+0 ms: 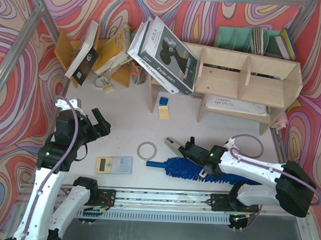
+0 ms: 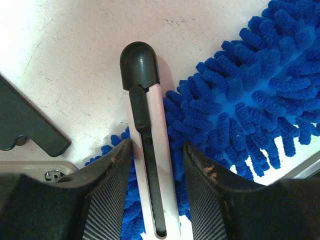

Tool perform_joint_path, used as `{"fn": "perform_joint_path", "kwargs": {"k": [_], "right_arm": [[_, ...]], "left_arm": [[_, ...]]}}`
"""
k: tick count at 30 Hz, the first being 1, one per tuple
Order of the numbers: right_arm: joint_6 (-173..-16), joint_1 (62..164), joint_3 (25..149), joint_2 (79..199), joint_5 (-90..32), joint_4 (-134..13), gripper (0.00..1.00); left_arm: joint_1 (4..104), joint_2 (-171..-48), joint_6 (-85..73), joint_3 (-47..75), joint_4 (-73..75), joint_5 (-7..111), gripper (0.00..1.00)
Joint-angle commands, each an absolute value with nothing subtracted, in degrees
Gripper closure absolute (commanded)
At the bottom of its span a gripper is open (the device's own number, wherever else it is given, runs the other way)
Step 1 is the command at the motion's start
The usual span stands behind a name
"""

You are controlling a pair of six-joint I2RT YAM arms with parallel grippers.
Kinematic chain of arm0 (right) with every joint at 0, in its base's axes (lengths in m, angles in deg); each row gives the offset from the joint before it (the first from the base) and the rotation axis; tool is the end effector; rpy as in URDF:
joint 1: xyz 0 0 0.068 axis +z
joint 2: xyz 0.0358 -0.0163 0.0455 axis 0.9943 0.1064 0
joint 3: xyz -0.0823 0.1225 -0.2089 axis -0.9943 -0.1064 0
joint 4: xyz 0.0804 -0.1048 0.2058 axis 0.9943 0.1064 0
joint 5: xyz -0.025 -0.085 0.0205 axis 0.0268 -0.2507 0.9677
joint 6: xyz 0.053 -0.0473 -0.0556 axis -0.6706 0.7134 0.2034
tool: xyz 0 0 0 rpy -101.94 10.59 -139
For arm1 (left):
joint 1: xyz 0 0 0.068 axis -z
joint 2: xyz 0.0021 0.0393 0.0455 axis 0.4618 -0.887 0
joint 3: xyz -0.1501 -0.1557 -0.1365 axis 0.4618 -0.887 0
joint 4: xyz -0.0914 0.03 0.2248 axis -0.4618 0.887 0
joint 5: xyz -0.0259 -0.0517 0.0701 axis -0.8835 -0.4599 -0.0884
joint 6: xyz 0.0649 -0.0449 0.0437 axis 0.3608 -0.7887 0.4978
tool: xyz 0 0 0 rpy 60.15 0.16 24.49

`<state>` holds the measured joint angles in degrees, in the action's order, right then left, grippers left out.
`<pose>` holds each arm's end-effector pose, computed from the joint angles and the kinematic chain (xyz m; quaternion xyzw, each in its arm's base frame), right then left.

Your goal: Dust the bookshelf with a duster

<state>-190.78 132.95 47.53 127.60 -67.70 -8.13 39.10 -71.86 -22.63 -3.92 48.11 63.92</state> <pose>0.1398 0.0970 0.1263 0.4425 0.8543 -0.0377 0.2701 0.1608 -0.0274 0.3117 -0.1448 0.8482 -0.1476 0.4876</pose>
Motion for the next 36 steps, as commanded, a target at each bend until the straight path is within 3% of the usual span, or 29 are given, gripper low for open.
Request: {"fn": "perform_joint_path", "kwargs": {"k": [1, 9, 26, 31, 36], "right_arm": [[-189.5, 132.6, 48.4, 128.8, -68.5, -7.8, 0.55], [-188.4, 132.5, 49.2, 129.2, -69.0, -7.8, 0.65], [-190.2, 131.2, 50.7, 124.9, -75.9, -4.4, 0.70], [-188.3, 126.2, 50.7, 124.3, -77.8, -6.5, 0.70], [-177.8, 117.8, 48.9, 123.1, -75.1, -18.1, 0.72]], "left_arm": [[39.3, -71.3, -21.9, -4.6, 47.9, 64.6, 0.02], [39.3, -71.4, -21.9, -4.6, 47.8, 64.7, 0.02], [39.3, -71.5, -21.9, -4.6, 47.8, 64.7, 0.02], [39.2, -71.5, -21.9, -4.7, 47.8, 64.6, 0.02], [39.3, -71.5, -21.9, -4.6, 47.8, 64.4, 0.02]]}}
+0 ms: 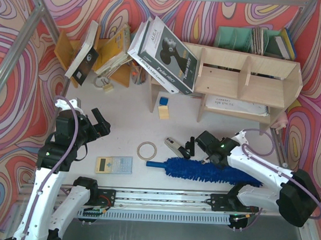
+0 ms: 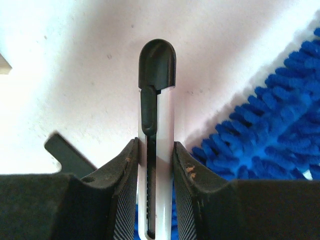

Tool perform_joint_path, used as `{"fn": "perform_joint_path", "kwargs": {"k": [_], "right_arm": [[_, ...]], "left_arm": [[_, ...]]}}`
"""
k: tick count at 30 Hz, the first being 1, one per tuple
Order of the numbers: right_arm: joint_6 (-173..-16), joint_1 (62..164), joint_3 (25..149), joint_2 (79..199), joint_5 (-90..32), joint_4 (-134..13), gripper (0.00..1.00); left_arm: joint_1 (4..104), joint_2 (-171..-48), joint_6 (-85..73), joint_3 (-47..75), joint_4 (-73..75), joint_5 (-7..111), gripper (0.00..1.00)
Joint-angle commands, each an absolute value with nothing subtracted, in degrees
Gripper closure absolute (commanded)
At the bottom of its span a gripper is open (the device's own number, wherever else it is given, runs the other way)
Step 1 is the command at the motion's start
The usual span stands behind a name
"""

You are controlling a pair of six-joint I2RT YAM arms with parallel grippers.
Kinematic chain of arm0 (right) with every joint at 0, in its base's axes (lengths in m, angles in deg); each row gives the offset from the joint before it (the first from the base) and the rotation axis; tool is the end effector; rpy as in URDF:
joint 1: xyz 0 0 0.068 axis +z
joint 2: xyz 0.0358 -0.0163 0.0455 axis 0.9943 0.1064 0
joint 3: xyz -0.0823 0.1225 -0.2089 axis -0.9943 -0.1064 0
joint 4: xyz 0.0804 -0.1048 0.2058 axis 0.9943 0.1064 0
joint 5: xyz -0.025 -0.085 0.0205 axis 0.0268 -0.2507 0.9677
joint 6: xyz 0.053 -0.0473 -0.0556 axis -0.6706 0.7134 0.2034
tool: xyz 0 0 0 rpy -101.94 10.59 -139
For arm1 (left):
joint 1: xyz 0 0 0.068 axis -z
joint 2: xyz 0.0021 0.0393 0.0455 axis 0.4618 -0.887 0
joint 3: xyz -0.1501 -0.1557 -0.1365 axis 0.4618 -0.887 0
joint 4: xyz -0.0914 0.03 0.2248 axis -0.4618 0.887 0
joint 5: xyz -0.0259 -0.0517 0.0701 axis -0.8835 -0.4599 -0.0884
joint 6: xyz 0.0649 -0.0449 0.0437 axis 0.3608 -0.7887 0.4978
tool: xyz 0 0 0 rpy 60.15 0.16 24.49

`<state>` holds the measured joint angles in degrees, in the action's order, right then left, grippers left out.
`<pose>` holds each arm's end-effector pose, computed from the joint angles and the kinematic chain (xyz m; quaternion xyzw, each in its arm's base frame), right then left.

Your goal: Dust the bookshelf with a duster

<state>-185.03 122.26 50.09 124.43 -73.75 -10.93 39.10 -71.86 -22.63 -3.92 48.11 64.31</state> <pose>0.1706 0.0724 0.1513 0.4910 0.8042 -0.0298 0.3335 0.1609 -0.0268 0.3118 -0.1465 0.8479 -0.1448 0.4886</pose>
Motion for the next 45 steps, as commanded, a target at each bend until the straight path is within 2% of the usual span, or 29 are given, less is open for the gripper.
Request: {"fn": "perform_joint_path", "kwargs": {"k": [1, 5, 11, 21, 28, 32, 36, 41, 45], "right_arm": [[-176.9, 116.6, 48.9, 123.6, -74.9, -19.3, 0.72], [-174.0, 112.1, 49.7, 127.2, -73.0, -22.7, 0.67], [-171.0, 107.0, 47.7, 129.7, -68.9, -29.9, 0.67], [-169.4, 103.5, 47.1, 134.4, -66.3, -34.4, 0.63], [-169.2, 103.2, 47.8, 134.2, -66.2, -33.2, 0.43], [-168.0, 103.2, 48.1, 131.2, -65.7, -31.4, 0.38], [-165.1, 103.2, 48.1, 125.6, -65.3, -29.7, 0.29], [-159.3, 103.3, 47.7, 120.1, -60.9, -29.9, 0.02], [-158.6, 104.3, 48.2, 115.3, -57.6, -25.4, 0.01]], "left_arm": [[39.3, -71.5, -21.9, -4.7, 47.8, 64.5, 0.01], [39.3, -71.5, -21.9, -4.6, 47.8, 64.3, 0.01], [39.3, -71.4, -21.9, -4.7, 47.8, 64.3, 0.02], [39.3, -71.4, -21.9, -4.6, 47.8, 64.4, 0.02], [39.3, -71.5, -21.9, -4.6, 47.8, 64.5, 0.01], [39.3, -71.7, -21.9, -4.6, 47.8, 64.6, 0.01], [39.3, -71.8, -22.0, -4.7, 47.7, 64.7, 0.02], [39.2, -72.1, -22.0, -4.6, 47.7, 64.6, 0.02], [39.3, -71.8, -22.1, -4.5, 47.7, 65.0, 0.02]]}}
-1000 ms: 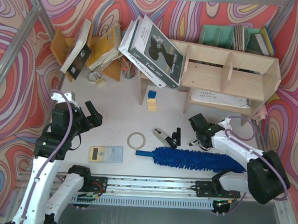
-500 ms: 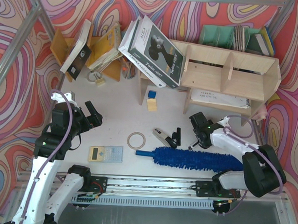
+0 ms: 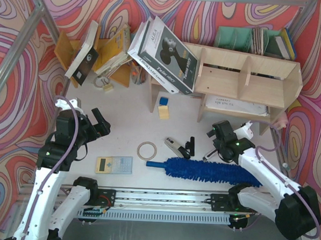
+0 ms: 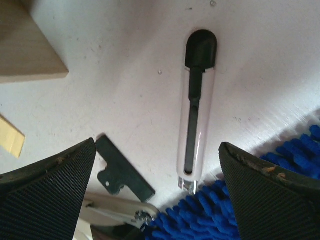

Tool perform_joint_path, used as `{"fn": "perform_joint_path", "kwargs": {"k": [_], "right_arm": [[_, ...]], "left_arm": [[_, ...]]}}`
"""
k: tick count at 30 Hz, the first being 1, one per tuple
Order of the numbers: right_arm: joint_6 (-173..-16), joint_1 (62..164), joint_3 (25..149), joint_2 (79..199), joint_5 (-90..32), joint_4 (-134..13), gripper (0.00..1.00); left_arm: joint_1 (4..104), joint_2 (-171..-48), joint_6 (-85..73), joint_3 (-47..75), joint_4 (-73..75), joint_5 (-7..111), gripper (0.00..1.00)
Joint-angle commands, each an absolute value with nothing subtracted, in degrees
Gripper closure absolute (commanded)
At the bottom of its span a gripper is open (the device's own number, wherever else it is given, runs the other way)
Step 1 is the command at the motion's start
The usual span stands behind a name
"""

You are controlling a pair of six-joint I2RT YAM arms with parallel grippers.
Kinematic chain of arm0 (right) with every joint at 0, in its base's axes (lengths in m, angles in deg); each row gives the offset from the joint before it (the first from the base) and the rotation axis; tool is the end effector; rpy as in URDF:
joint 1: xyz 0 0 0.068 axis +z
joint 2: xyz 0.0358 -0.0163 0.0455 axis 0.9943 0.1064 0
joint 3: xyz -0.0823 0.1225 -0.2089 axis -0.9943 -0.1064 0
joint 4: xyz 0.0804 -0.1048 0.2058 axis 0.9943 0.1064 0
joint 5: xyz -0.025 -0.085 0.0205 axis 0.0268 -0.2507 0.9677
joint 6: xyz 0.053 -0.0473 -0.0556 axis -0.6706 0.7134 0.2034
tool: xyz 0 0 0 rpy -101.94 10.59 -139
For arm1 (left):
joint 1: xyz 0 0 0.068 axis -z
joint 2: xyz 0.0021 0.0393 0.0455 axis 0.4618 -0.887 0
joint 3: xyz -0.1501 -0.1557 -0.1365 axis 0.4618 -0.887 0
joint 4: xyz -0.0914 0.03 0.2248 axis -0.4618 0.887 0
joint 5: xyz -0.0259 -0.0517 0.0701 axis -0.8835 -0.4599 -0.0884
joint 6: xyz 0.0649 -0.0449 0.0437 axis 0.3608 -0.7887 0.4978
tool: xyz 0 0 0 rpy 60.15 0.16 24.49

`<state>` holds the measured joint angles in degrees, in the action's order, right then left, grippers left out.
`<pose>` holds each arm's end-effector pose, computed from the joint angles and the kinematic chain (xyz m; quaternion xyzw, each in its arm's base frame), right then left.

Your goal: Dust the bookshelf with a duster

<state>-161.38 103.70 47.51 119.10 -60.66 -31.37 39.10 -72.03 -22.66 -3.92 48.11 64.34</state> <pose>0.2152 0.0421 0.1666 0.4774 0.8026 0.0761 0.3494 0.1615 -0.0269 0.3113 -0.1469 0.8486 -0.1442 0.4874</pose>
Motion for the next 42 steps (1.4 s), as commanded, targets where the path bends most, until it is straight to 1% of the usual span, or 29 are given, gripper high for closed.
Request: {"fn": "perform_joint_path", "kwargs": {"k": [1, 7, 11, 16, 22, 28, 37, 40, 42], "right_arm": [[-159.4, 105.2, 48.4, 114.1, -57.3, -23.9, 0.01], [-171.3, 114.7, 51.9, 112.0, -59.9, -9.7, 0.01], [-180.8, 120.4, 50.3, 111.0, -59.5, -5.0, 0.01], [-186.0, 122.4, 47.0, 109.7, -56.1, -4.1, 0.01], [-188.4, 123.3, 45.4, 109.0, -54.5, -2.7, 0.01], [-188.8, 123.4, 41.2, 110.1, -51.2, -7.0, 0.01], [-187.4, 123.4, 40.1, 115.0, -53.5, -12.0, 0.01], [-186.9, 123.4, 39.5, 115.4, -55.2, -12.7, 0.06], [-186.5, 123.4, 38.8, 115.5, -55.9, -13.7, 0.14]], "left_arm": [[39.2, -71.7, -22.0, -4.6, 47.8, 65.1, 0.02], [39.3, -71.3, -22.1, -4.5, 47.9, 65.2, 0.02], [39.3, -70.8, -22.1, -4.6, 47.8, 65.1, 0.02], [39.2, -70.7, -22.1, -4.6, 48.0, 64.8, 0.01], [39.3, -70.4, -22.0, -4.7, 48.1, 64.7, 0.01], [39.3, -70.2, -22.1, -4.7, 48.1, 64.7, 0.02], [39.3, -70.3, -22.1, -4.7, 48.0, 64.6, 0.01], [39.3, -70.4, -22.1, -4.6, 48.0, 64.7, 0.01], [39.3, -70.4, -22.1, -4.6, 48.0, 64.8, 0.01]]}}
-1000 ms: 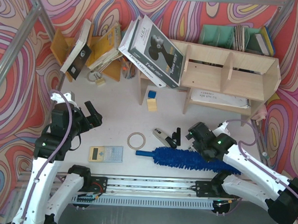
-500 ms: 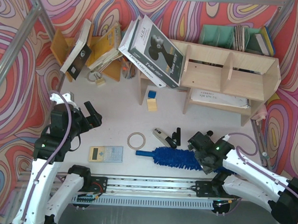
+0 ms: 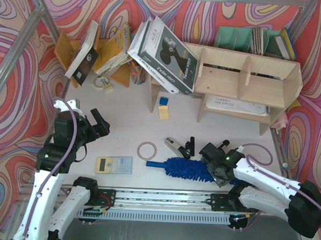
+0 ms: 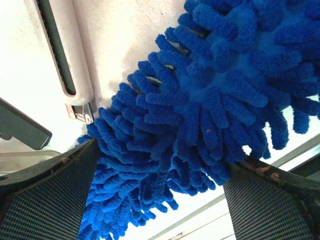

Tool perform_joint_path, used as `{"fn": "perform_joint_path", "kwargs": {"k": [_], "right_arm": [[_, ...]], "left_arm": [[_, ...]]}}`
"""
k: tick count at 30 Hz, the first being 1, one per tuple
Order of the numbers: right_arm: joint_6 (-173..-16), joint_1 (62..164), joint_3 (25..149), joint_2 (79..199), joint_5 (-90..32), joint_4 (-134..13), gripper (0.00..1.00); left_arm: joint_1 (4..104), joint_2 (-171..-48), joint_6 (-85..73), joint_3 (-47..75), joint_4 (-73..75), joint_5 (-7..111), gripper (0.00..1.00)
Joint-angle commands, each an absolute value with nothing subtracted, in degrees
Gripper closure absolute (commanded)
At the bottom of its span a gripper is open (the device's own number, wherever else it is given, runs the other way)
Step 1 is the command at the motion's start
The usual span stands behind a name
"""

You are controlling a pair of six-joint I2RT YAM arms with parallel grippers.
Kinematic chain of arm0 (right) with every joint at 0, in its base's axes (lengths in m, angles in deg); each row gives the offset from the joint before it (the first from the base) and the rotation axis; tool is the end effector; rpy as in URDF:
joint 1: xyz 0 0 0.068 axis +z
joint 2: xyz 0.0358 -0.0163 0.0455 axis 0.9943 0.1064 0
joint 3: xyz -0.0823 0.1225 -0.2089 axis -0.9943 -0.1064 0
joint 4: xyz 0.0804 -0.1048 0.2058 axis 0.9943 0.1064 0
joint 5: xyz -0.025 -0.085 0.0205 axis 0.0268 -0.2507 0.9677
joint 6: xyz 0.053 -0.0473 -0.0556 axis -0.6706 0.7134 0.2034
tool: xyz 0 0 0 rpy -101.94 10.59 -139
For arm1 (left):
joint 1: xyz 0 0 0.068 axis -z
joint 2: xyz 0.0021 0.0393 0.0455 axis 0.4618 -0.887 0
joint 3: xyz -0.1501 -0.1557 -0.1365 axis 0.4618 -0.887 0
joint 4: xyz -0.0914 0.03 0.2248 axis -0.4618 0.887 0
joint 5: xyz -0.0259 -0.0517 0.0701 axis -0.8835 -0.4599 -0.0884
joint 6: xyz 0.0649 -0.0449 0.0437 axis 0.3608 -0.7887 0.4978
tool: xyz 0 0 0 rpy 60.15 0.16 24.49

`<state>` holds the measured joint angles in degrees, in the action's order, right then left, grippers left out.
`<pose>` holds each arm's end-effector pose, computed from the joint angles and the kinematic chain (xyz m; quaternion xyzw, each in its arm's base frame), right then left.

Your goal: Dust the bookshelf with a duster

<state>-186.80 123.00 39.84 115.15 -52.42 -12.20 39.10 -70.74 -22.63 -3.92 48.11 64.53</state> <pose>0.1277 0.0748 0.1156 0.5035 0.8460 0.0487 0.1687 0.1571 -0.0258 0.3145 -0.1470 0.8427 -0.1463 0.4969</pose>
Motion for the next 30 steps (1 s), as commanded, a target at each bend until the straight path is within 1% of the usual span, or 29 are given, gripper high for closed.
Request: {"fn": "perform_joint_path", "kwargs": {"k": [1, 6, 12, 17, 19, 23, 26, 30], "right_arm": [[-186.3, 123.4, 38.6, 115.6, -55.9, -14.0, 0.18], [-185.6, 123.4, 38.2, 115.6, -56.0, -14.6, 0.36], [-184.9, 123.4, 39.8, 113.8, -57.1, -12.8, 0.55], [-184.9, 123.4, 41.0, 112.0, -57.8, -11.7, 0.66], [-184.8, 123.4, 41.3, 111.4, -57.9, -11.9, 0.74], [-184.8, 123.4, 41.5, 110.7, -58.3, -11.9, 0.84], [-185.0, 123.4, 41.9, 109.9, -58.7, -11.9, 0.92], [-185.6, 123.4, 42.3, 108.8, -59.0, -12.3, 0.99]], "left_arm": [[39.3, -70.4, -22.1, -4.7, 48.0, 64.8, 0.02], [39.3, -70.3, -22.1, -4.7, 48.0, 64.9, 0.01], [39.3, -70.6, -22.1, -4.7, 48.0, 64.9, 0.02], [39.3, -70.8, -22.2, -4.7, 47.9, 64.6, 0.02], [39.3, -70.8, -22.2, -4.7, 47.7, 64.4, 0.02], [39.3, -71.1, -22.5, -4.8, 47.7, 64.1, 0.02], [39.3, -70.7, -26.0, -5.1, 48.9, 65.4, 0.01], [39.7, -70.0, -38.8, -7.3, 51.2, 62.9, 0.02]]}}
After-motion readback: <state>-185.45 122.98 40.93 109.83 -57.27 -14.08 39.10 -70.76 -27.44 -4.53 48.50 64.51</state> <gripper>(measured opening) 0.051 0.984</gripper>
